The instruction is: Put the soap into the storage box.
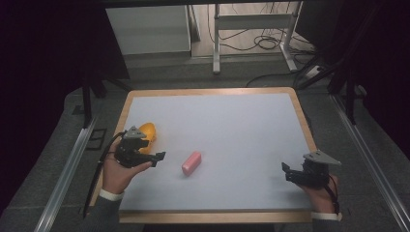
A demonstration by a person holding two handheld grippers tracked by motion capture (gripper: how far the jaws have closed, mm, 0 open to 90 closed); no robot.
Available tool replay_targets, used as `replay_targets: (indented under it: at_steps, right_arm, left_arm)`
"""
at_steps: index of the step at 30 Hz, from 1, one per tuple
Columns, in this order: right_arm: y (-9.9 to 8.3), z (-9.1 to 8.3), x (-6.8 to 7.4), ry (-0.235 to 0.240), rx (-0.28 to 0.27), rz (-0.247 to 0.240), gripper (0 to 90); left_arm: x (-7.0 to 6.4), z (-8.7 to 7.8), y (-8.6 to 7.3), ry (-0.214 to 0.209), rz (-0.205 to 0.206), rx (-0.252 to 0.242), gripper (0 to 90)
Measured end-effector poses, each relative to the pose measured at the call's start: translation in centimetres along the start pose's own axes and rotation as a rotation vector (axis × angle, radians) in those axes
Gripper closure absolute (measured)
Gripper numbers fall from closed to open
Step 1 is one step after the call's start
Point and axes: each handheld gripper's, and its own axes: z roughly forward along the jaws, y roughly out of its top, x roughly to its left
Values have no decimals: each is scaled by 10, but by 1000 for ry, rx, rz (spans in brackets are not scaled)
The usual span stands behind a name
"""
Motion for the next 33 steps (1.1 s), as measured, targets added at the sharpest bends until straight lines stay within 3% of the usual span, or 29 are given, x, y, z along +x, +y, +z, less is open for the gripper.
replay_targets:
  at_steps: [14, 33]
  right_arm:
    - [0, 1, 1, -2, -4, -11, 83]
    - [-1, 1, 0, -1, 2, -13, 83]
  left_arm:
    - [-14, 9, 13, -18, 33, 18, 206]
    - [-37, 45, 31, -46, 100, 107, 199]
